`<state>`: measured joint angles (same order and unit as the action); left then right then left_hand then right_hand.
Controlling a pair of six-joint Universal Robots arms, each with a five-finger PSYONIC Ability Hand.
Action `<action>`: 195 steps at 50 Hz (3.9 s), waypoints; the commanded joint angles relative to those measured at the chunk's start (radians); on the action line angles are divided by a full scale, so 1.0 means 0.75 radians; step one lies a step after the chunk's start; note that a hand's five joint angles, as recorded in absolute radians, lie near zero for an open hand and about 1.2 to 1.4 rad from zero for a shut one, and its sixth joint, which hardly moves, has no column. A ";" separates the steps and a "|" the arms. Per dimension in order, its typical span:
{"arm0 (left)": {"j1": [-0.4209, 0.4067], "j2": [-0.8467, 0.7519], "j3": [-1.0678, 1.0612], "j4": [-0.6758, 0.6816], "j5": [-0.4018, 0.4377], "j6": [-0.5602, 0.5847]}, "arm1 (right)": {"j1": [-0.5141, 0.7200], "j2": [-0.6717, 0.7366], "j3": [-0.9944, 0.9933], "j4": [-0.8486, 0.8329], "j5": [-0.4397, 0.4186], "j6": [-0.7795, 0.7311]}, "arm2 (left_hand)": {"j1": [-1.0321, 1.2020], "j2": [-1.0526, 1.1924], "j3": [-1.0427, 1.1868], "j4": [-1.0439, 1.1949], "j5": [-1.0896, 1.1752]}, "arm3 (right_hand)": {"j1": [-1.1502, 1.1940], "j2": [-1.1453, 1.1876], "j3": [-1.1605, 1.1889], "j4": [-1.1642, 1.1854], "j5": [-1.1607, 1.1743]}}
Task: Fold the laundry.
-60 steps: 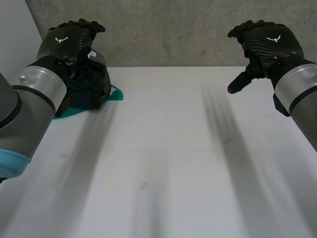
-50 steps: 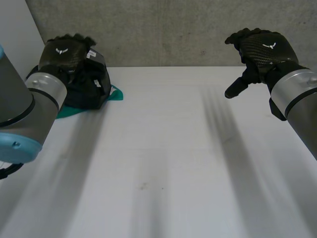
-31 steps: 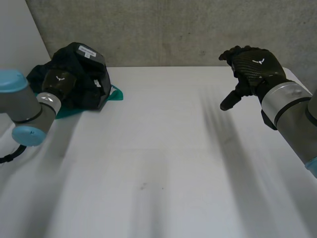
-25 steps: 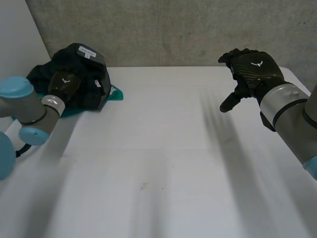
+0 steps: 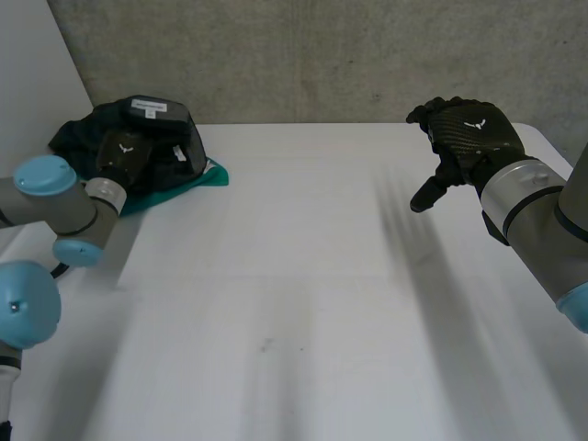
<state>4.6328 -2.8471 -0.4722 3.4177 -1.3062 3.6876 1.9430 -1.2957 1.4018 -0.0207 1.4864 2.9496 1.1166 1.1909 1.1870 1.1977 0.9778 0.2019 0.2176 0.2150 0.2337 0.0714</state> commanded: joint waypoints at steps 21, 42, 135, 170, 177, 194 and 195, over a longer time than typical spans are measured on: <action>-0.685 1.268 -1.434 -0.020 0.199 -0.908 | -0.022 -0.019 -0.018 0.009 0.006 -0.002 | 0.180 0.081 0.086 0.071 0.132 | -0.036 -0.057 -0.054 -0.079 -0.095; -0.201 0.855 -0.982 0.047 -0.120 -0.170 | -0.022 -0.029 0.000 0.009 0.004 -0.051 | -1.224 -1.323 -1.318 -1.332 -1.271 | -0.036 -0.057 -0.054 -0.079 -0.095; -0.094 0.053 -0.166 -0.006 0.306 0.446 | -0.032 0.042 0.006 0.009 0.000 -0.067 | -0.895 -0.994 -0.989 -1.003 -0.943 | -0.036 -0.057 -0.054 -0.079 -0.095; -0.117 0.187 -0.135 0.045 0.161 0.415 | -0.030 0.055 0.004 0.009 -0.002 -0.069 | 0.373 0.274 0.279 0.265 0.325 | -0.036 -0.057 -0.054 -0.079 -0.095; -0.274 0.635 -0.550 0.131 0.130 0.238 | -0.034 0.048 0.000 0.009 -0.004 -0.067 | 0.373 0.274 0.279 0.265 0.325 | -0.036 -0.057 -0.054 -0.079 -0.095; -0.910 1.153 -1.258 -0.125 0.085 -0.364 | -0.122 -0.056 -0.018 0.011 0.000 -0.065 | -0.588 -0.687 -0.682 -0.696 -0.636 | -0.036 -0.057 -0.054 -0.079 -0.095; -0.925 1.156 -1.276 -0.131 0.083 -0.386 | -0.128 -0.060 -0.018 0.011 0.000 -0.065 | -1.043 -1.142 -1.137 -1.151 -1.091 | -0.036 -0.057 -0.054 -0.079 -0.095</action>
<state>4.1099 -2.0404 -1.2780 3.4104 -1.2362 3.5846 1.8884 -1.3114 1.3901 -0.0125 1.4854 2.9002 1.0902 1.1864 1.1820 1.1870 0.9806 0.2019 0.2176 0.2149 0.2337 0.0714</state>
